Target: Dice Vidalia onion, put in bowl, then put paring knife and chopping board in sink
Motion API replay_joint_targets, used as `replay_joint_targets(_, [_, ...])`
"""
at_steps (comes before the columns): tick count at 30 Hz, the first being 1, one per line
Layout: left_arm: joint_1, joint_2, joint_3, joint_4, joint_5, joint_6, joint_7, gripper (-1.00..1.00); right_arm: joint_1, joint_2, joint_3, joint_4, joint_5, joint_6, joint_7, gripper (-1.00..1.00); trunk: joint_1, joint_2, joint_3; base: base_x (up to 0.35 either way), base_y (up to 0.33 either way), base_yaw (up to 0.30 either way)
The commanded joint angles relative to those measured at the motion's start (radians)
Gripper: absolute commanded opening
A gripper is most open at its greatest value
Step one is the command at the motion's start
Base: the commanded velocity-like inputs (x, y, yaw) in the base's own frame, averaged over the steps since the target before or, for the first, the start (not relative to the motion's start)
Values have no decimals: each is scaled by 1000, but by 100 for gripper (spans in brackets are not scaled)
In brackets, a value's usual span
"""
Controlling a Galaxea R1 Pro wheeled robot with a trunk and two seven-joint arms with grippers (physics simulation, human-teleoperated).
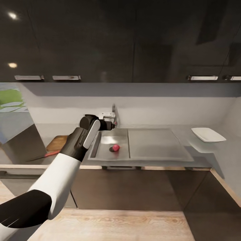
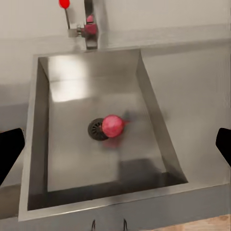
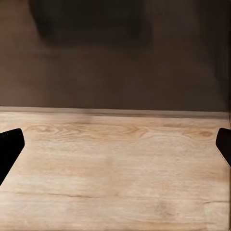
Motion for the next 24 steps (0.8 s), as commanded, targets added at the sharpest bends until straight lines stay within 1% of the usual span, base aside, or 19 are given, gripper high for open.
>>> replay_joint_targets(1, [-1,0,-1,7,10,3,10,100,-1,0,8,1,-3,-2,-4,100,1,-2,-2,243,-239,0])
replay_joint_targets(6, [-1,1,-3,69,11,0,11,100,-1,0,8,2,-3,-2,-4,100,1,-2,-2,248,-230,0])
replay_joint_targets(14, [1,1,-3,117,11,-2,11,100,-1,0,8,2,-3,-2,-4,100,1,-2,-7,258,-168,0])
replay_joint_targets(16, [2,3,-2,140,8,-5,11,100,-1,0,8,2,-3,-2,-5,100,1,-2,-10,78,-51,0])
replay_joint_targets(24, [4,7,0,148,8,-7,11,100,-1,-1,8,2,-3,-1,-5,100,1,-2,-22,13,-9,0])
